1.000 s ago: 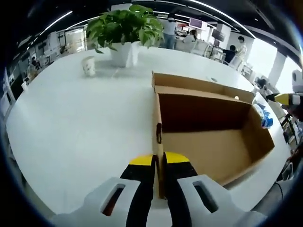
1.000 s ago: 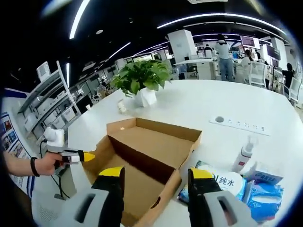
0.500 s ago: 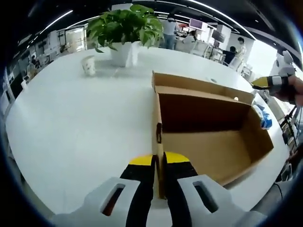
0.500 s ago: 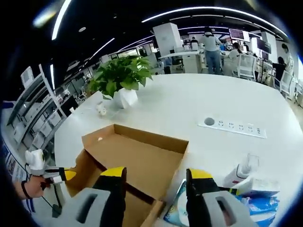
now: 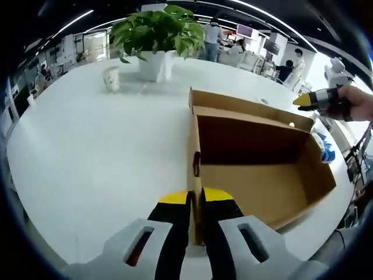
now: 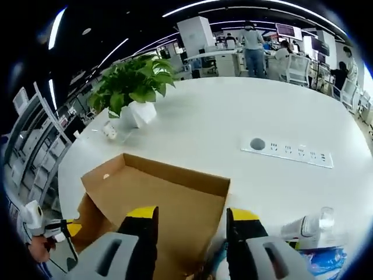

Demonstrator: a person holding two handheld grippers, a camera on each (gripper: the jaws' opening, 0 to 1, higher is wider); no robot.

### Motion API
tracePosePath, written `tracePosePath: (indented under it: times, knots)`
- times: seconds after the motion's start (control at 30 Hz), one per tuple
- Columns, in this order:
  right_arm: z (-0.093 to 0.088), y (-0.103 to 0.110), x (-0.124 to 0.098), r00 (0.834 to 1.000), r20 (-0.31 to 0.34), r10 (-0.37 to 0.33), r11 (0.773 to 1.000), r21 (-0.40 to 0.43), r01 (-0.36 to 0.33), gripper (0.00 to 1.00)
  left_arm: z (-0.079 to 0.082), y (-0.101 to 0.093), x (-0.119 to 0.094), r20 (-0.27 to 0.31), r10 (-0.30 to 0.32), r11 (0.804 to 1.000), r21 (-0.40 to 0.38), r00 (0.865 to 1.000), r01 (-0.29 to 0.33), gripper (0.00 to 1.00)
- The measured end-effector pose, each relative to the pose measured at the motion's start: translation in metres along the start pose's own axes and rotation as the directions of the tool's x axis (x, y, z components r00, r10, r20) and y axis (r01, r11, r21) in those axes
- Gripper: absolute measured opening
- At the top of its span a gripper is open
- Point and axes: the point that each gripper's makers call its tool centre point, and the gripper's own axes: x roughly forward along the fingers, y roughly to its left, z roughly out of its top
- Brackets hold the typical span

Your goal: Operate the shoe box by opening the lid, removing the specified soft item, and placing it in the target area until the item is outside and the box remains undamaged.

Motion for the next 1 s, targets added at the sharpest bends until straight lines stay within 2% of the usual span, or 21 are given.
tracePosePath:
  times: [0.2, 0.57, 1.0]
  knots:
    - [0.004, -0.002, 0.014, 1.000, -0.007, 0.004, 1.000, -0.013, -0.004, 0.44, -0.001, 0.000, 0.000, 0.000, 0.002, 1.000, -0.003, 1.000, -0.002, 0.06]
    - [-0.009, -0.001, 0.030, 0.999, -0.050, -0.014, 1.000, -0.014, 0.014, 0.43, -0.002, 0.001, 0.001, -0.002, 0.004, 1.000, -0.006, 1.000, -0.004, 0.06]
    - [-0.009, -0.016, 0.050, 0.996, -0.085, -0.031, 0.999, -0.018, 0.030, 0.42, -0.003, 0.001, 0.003, 0.002, 0.007, 1.000, -0.010, 1.000, -0.007, 0.06]
